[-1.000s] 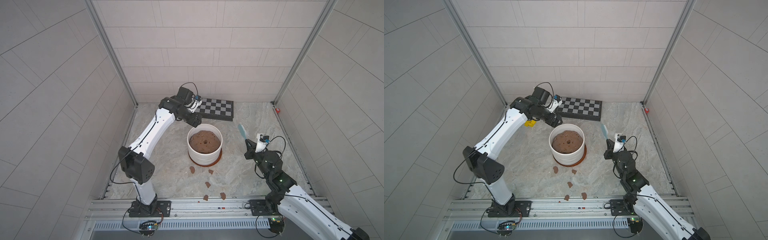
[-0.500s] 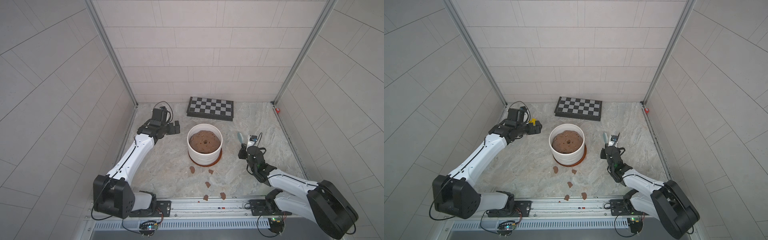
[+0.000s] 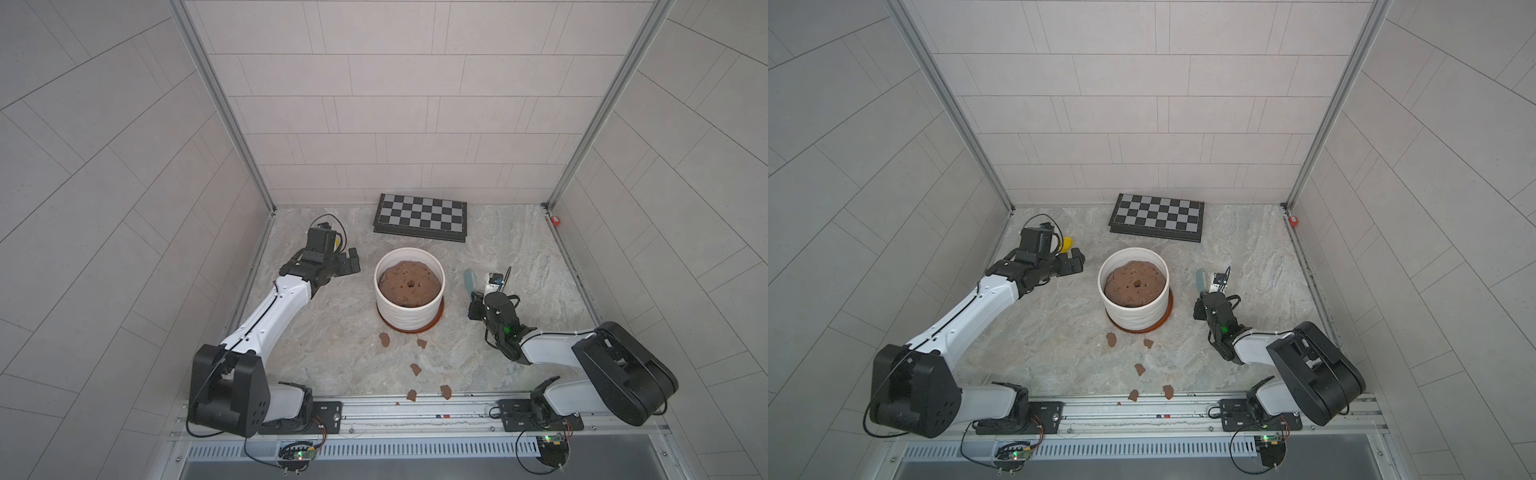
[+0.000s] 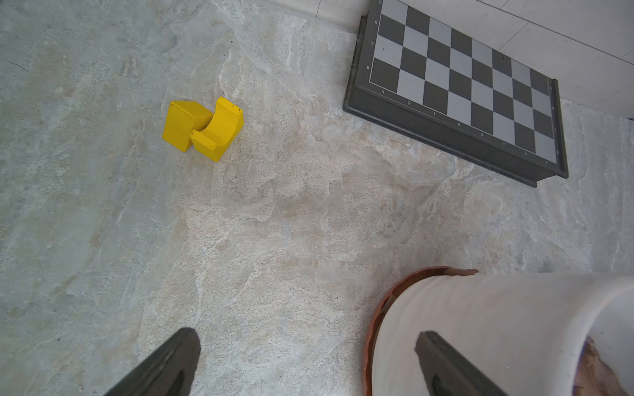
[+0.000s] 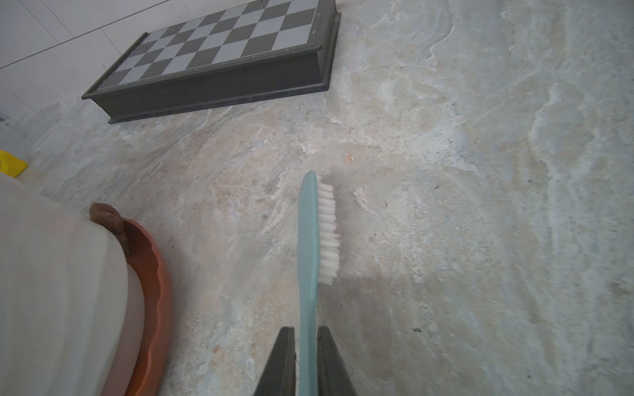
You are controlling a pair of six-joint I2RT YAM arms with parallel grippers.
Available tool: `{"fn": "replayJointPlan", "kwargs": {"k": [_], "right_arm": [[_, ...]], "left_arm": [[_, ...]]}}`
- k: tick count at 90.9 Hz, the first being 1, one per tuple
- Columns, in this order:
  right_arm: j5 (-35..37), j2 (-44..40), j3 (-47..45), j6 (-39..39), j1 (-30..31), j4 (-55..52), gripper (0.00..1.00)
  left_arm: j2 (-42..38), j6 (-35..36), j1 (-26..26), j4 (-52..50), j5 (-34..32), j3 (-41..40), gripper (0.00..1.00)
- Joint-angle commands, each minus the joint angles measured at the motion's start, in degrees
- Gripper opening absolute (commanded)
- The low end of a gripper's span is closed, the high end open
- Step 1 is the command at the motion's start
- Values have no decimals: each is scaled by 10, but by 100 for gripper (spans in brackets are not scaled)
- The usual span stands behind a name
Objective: Scrub the dried mud off the ceramic pot
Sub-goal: Place the brush at the center of the board, then reset both arms
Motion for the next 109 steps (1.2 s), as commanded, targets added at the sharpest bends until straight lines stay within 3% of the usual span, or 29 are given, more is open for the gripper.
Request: {"fn": "replayJointPlan", "kwargs": {"k": [1, 23, 40, 62, 73, 81, 102, 109], "right_arm": [[-9, 10, -2, 13, 1, 17, 18], [-13, 27, -9, 21, 1, 29, 22], [6, -24, -5, -5, 1, -3, 37], [75, -154, 33, -74, -10, -141, 65], [91, -201, 63, -103, -37, -188, 77], [59, -219, 68, -101, -76, -194, 80], [54, -220, 88, -153, -138, -207, 90], [23, -214, 85, -163, -166, -183, 98]], "left_arm": [[6, -4, 4, 19, -2, -9, 100], [15, -1, 8, 22, -1, -10, 100], [25, 2, 14, 24, -12, -11, 100], [41, -1, 27, 57, -46, -20, 100], [45, 0, 39, 84, -58, -32, 100], [42, 2, 50, 109, -60, -50, 100], [32, 26, 81, 164, -52, -102, 100], [28, 38, 90, 196, -44, -127, 100]]}}
